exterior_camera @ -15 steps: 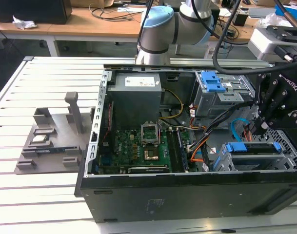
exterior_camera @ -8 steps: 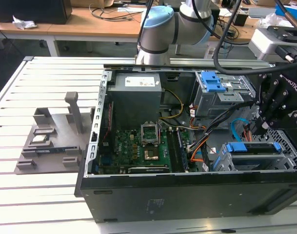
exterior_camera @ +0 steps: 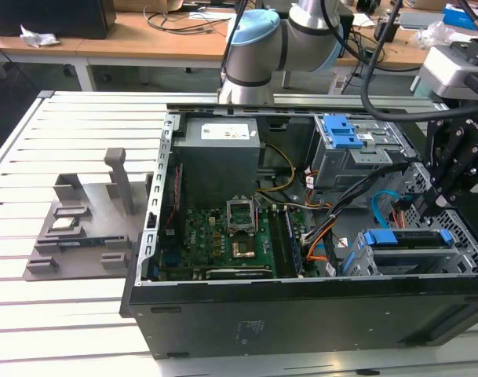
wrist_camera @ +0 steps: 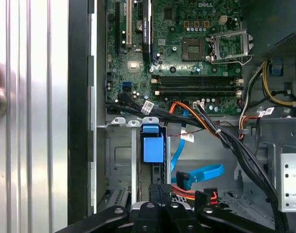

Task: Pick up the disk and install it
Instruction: 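Insert the first disk wire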

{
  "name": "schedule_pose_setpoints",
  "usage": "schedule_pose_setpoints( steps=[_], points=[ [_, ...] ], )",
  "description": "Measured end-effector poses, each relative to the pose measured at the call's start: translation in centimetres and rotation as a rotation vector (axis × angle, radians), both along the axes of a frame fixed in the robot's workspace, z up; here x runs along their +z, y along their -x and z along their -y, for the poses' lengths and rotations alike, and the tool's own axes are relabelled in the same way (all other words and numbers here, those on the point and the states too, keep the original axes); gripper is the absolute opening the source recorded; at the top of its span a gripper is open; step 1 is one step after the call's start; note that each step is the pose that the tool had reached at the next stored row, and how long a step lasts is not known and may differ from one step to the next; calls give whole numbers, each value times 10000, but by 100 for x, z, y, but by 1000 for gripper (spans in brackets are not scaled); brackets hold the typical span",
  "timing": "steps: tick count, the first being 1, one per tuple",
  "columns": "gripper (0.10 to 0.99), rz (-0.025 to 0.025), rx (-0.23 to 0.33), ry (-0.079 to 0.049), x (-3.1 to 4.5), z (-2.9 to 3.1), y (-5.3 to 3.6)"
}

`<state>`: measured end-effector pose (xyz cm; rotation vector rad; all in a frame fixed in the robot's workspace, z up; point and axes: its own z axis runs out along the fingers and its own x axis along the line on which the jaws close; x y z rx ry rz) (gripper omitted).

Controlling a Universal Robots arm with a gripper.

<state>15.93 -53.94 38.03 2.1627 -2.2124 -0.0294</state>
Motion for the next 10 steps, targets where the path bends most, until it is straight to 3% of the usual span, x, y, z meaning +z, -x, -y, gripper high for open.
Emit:
schedule_pose_setpoints(
  steps=[4, 8, 10],
  points=[
    [106, 0, 0, 0, 0, -12, -73],
    [106, 0, 1, 12, 0, -65, -240],
    [106, -1, 1, 16, -9, -87, -274]
  ],
)
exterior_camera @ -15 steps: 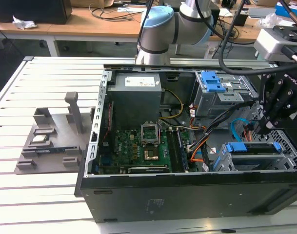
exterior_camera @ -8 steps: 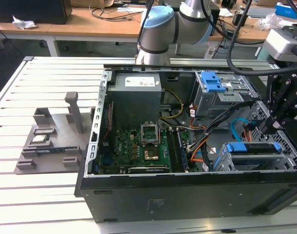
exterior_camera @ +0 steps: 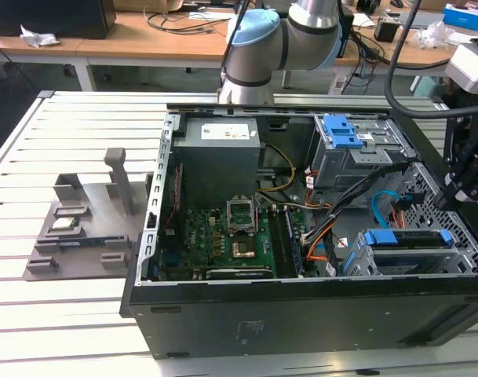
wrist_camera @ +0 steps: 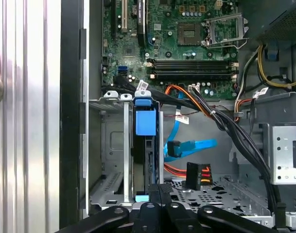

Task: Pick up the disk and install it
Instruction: 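Insert the first disk wire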

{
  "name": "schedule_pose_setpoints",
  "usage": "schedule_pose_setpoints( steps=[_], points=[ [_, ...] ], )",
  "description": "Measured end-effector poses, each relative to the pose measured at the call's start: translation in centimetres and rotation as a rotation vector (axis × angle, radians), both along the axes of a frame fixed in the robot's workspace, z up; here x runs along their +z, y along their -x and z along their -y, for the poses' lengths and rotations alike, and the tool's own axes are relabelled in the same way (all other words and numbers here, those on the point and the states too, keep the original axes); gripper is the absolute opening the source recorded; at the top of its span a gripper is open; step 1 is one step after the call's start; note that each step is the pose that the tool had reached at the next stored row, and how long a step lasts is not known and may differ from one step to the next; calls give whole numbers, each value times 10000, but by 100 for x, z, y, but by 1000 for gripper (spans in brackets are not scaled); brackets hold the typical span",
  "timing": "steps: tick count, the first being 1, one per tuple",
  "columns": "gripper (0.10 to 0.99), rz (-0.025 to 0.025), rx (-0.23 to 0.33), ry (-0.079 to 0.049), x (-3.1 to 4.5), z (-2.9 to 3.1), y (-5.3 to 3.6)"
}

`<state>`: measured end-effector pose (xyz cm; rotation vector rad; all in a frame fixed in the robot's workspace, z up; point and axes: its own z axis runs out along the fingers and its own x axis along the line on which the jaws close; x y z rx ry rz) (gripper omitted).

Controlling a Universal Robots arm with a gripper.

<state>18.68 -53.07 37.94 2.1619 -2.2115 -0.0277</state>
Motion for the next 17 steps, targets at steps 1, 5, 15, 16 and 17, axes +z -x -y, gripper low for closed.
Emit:
schedule_pose_setpoints(
  steps=[1, 5, 15, 16, 17],
  points=[
    [106, -1, 0, 2, -12, -10, -12],
    [106, -1, -1, 40, -30, -62, -24],
    [106, -1, -2, 61, -100, -324, 85],
    [106, -1, -1, 69, -103, -335, 86],
    [106, -1, -1, 70, -104, -337, 86]
  ],
)
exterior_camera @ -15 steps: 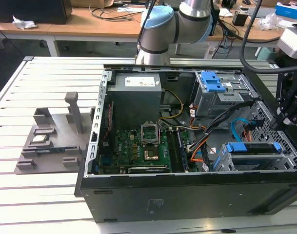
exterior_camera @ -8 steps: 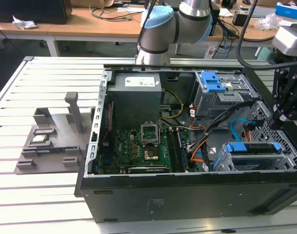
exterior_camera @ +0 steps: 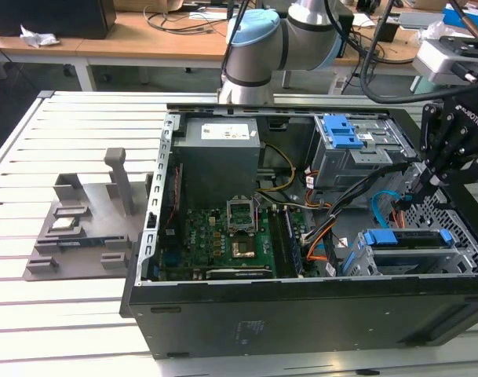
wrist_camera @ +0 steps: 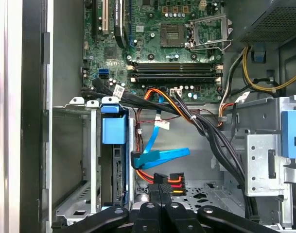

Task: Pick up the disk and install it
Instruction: 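Insert the first disk wire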

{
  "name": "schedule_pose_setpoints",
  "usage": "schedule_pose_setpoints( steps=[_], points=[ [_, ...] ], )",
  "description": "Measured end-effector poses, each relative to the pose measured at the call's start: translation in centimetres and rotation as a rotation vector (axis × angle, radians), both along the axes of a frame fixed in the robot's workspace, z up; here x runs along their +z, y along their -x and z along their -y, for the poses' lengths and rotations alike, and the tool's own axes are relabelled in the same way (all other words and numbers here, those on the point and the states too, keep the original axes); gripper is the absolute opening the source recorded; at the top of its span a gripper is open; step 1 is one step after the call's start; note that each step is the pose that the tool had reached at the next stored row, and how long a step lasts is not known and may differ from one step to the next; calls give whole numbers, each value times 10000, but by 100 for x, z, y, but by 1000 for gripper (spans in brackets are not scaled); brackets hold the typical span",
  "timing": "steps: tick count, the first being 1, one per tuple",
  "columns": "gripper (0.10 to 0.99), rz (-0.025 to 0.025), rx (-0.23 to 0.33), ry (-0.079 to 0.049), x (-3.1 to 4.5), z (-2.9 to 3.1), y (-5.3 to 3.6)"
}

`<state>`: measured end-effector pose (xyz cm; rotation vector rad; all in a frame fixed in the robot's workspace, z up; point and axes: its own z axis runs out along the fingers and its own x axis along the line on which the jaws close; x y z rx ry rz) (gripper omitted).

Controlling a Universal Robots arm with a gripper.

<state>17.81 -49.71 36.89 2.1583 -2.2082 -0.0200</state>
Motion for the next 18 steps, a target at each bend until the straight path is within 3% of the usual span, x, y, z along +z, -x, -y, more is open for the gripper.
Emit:
schedule_pose_setpoints(
  steps=[8, 12, 18],
  points=[
    [114, 0, 1, 11, -2, -1, 0],
    [361, 0, 0, 18, -4, -2, 0],
    [361, 0, 2, 17, -31, -25, 3]
  ],
)
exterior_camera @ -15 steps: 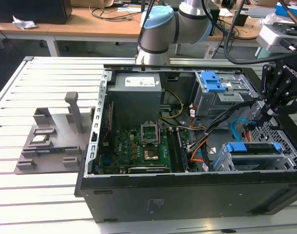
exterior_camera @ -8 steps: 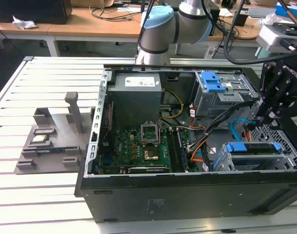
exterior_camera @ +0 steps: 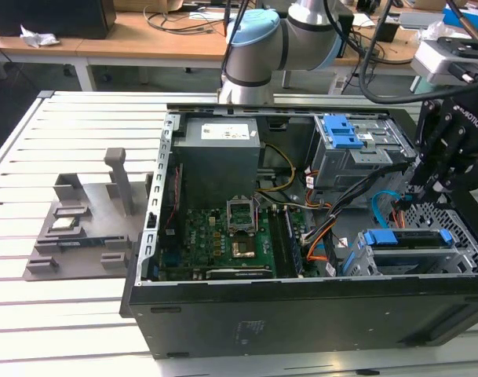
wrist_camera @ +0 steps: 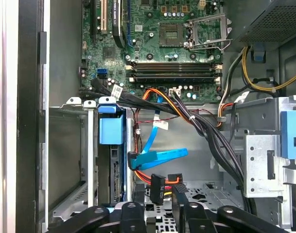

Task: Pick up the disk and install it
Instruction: 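Insert the first disk wire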

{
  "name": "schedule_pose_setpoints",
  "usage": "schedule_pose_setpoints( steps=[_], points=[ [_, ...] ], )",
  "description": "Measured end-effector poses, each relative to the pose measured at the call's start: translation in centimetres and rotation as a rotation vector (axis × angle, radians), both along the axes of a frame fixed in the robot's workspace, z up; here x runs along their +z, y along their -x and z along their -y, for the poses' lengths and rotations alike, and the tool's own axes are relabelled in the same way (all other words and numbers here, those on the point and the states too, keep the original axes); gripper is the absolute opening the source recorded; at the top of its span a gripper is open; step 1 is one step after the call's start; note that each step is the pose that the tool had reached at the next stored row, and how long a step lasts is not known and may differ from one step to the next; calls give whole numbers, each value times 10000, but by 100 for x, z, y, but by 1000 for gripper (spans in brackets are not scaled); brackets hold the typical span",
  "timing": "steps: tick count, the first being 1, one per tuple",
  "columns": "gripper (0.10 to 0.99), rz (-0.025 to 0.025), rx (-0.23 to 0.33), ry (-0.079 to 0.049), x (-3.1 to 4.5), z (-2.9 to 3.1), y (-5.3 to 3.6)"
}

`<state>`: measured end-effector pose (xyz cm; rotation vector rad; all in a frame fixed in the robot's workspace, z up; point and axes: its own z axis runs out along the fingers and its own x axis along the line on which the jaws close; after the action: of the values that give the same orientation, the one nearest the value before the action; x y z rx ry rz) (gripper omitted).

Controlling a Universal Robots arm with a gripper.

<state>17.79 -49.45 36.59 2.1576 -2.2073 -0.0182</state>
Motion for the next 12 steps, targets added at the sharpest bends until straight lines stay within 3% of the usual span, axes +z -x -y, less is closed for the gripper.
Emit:
schedule_pose_setpoints(
  steps=[7, 12],
  points=[
    [361, 1, -1, 2, -102, 0, 4],
    [361, 1, -1, 2, -106, 0, 4]
  ],
)
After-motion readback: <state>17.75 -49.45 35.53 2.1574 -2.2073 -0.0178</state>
